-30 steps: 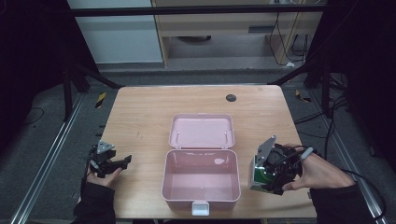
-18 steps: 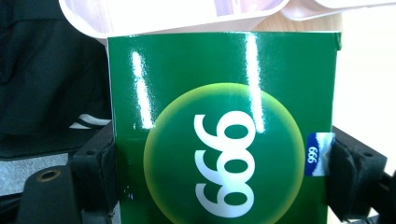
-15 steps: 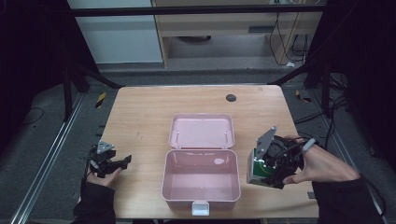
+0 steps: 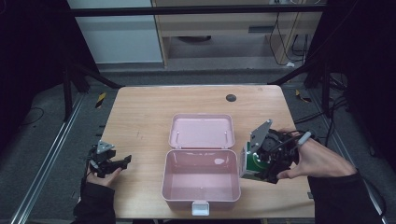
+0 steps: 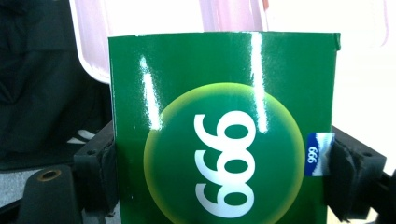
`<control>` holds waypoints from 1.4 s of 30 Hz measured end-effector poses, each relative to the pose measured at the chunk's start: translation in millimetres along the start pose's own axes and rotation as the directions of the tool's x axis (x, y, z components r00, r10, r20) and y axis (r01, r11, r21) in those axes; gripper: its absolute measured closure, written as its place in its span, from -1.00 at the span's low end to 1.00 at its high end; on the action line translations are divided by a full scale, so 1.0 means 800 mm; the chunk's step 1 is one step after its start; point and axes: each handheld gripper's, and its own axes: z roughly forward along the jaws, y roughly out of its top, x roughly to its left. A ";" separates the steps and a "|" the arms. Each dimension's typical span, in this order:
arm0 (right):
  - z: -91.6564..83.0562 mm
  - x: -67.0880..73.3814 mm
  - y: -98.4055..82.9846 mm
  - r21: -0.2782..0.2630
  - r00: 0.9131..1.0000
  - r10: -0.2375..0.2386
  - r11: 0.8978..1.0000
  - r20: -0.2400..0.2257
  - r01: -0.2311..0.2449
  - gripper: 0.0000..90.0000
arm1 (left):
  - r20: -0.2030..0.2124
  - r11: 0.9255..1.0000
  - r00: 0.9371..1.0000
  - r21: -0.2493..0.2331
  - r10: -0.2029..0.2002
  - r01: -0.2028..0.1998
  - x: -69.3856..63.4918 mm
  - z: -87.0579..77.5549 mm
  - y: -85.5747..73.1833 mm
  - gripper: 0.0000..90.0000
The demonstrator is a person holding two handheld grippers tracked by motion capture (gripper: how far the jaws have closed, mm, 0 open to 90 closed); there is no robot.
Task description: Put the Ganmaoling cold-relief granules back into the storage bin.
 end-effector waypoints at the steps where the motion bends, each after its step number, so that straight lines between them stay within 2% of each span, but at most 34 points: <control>1: -0.001 0.000 0.002 -0.006 1.000 -0.004 1.000 0.001 0.004 -0.63 | 0.000 1.000 1.000 0.000 0.000 0.000 0.000 0.000 0.000 -0.38; 3: -0.004 0.002 0.010 -0.030 1.000 -0.011 0.999 0.001 0.011 -0.63 | -0.001 1.000 1.000 0.001 0.000 0.000 0.000 0.000 0.000 -0.38; 10: -0.007 0.004 0.030 -0.063 1.000 -0.028 0.998 0.001 0.028 -0.63 | -0.003 1.000 1.000 0.000 -0.001 0.001 0.001 0.000 0.000 -0.38; 15: 0.000 0.008 0.052 -0.083 0.999 -0.052 0.995 -0.009 0.051 -0.64 | -0.004 1.000 1.000 -0.001 -0.001 0.001 0.001 0.000 0.000 -0.38; 21: 0.005 0.010 0.065 -0.106 0.998 -0.062 0.993 -0.015 0.060 -0.64 | -0.004 1.000 1.000 0.000 -0.001 0.001 0.001 0.001 0.000 -0.38; 32: 0.027 0.013 0.090 -0.104 0.994 -0.101 0.990 -0.034 0.096 -0.64 | -0.003 1.000 1.000 -0.002 -0.004 0.004 0.002 0.000 0.000 -0.38; 37: 0.036 0.015 0.094 -0.103 0.993 -0.113 0.989 -0.029 0.110 -0.64 | -0.004 1.000 1.000 -0.007 -0.005 0.005 0.002 0.000 0.000 -0.38; 42: 0.047 0.018 0.096 -0.095 0.992 -0.120 0.989 -0.045 0.115 -0.64 | -0.004 1.000 1.000 -0.005 -0.005 0.005 0.002 0.000 0.000 -0.38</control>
